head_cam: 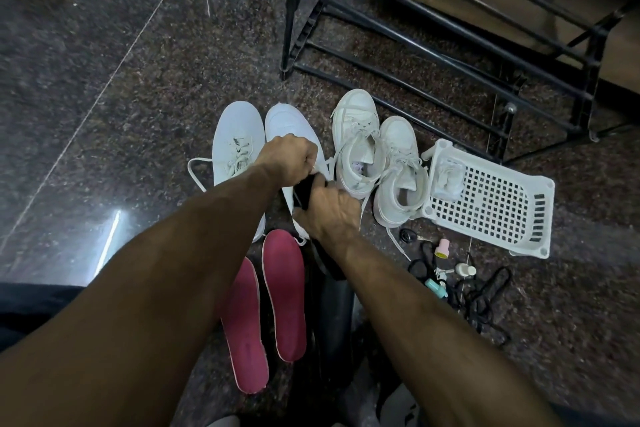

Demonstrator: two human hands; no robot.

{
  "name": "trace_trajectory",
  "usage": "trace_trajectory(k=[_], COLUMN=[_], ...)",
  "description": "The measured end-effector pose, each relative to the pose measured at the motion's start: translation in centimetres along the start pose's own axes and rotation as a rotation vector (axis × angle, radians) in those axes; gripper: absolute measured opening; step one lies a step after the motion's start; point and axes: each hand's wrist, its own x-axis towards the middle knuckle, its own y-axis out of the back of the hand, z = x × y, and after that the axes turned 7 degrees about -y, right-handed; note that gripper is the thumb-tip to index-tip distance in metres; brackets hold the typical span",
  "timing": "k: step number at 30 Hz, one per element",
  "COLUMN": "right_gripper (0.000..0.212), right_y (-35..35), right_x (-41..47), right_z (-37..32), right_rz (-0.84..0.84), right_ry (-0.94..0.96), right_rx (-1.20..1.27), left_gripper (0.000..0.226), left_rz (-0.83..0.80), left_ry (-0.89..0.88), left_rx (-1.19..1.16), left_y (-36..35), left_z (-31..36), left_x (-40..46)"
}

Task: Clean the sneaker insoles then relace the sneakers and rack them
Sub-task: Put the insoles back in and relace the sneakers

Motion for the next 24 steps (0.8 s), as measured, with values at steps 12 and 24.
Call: trace_trajectory(k=[12, 24], right_gripper=[0.042, 0.061], right_y=[-0.2, -1.5], right_x=[-3.9, -1.2], right_z=[2.3, 1.9], right_rz=[0.035, 0.152], right_ry=[-0.137, -0.276], right_rx=[0.143, 0.297], left_gripper=[0.016, 0.015], left_rz=[0.007, 0.051], left_ry=[0.060, 0.150], left_rx=[-0.089, -0.142], left_y=[-0.4, -0.6], left_z=[0.0, 0.3], left_x=[-0.4, -0.2])
